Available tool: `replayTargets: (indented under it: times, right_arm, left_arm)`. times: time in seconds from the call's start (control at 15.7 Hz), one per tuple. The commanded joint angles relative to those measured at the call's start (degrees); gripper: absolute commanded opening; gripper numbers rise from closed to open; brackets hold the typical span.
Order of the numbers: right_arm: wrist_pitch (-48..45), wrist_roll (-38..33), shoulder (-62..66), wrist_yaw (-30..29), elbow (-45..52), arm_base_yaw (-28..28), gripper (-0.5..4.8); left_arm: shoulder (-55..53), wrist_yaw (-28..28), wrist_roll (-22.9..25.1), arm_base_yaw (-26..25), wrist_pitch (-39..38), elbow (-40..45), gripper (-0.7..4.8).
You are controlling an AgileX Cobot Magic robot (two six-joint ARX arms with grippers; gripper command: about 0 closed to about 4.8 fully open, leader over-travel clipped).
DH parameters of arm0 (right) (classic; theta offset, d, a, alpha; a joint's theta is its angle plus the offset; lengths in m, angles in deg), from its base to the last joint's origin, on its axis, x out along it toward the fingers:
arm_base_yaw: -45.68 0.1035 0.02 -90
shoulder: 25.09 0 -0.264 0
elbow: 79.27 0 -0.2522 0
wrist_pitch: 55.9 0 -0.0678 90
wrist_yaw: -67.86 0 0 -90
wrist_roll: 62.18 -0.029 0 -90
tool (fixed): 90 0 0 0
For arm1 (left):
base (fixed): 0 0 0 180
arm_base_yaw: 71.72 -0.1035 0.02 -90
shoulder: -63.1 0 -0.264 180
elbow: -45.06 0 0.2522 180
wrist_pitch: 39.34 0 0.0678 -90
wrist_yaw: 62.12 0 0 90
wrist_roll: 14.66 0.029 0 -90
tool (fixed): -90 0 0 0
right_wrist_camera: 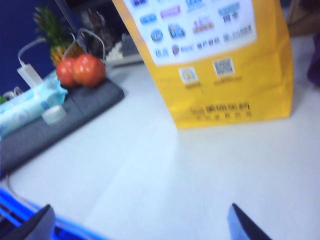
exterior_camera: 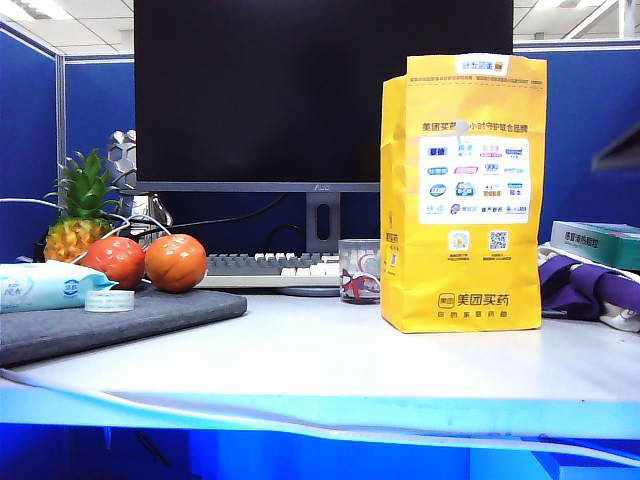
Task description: Pick up the kiwifruit and throw it into the yellow paper bag.
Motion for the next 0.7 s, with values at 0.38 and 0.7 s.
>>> replayTargets:
  times: [0.38,0.7]
  right_arm:
    - [-1.7,-0.1,-6.3,-0.1,0.5,0.0,4.79]
    - [-1.7,-0.1,-6.3,-0.1,0.5,0.0,4.79]
  left_arm:
    - [0.1,0.0,0.0,0.0,-0.7,8.4,4.79]
    - [0.1,-0.4,0.0,0.0,-0.7,8.4,4.79]
